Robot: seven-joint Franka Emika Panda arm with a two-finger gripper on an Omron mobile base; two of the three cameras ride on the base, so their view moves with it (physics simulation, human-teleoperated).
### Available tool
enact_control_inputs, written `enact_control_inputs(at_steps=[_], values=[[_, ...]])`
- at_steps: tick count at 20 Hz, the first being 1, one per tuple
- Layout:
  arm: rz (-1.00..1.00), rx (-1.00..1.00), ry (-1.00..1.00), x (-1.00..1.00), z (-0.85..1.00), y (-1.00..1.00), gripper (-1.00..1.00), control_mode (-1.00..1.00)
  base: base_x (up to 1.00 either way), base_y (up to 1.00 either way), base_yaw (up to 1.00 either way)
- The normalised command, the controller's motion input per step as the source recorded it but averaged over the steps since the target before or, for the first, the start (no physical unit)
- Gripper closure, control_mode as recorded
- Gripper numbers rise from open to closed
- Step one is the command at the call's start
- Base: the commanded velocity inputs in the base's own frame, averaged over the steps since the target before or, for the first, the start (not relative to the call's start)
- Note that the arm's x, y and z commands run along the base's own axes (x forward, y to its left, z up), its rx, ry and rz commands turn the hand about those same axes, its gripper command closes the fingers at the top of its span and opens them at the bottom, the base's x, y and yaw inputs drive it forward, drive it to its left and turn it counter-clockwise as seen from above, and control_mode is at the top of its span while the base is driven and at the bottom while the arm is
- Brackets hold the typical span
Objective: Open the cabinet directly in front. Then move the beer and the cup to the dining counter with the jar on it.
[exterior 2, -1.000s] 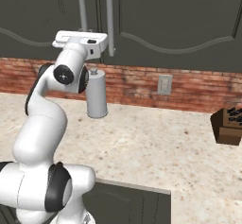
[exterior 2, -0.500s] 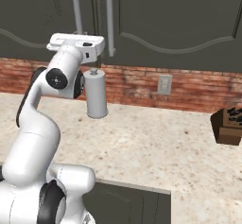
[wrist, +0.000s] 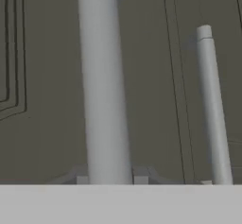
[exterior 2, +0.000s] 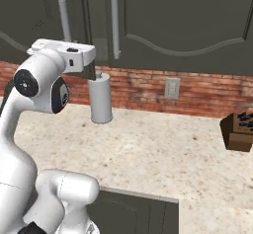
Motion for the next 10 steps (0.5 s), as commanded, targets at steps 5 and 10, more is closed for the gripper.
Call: enact_control_inputs(at_steps=[5, 10], values=[[-0.06, 0.00, 0.00, -0.78, -0.47, 0.39, 1.00, -1.00, 0.00, 0.00, 0.00], [-0.09, 0.00, 0.00, -0.92, -0.56, 0.58, 1.00, -1.00, 0.00, 0.00, 0.00]])
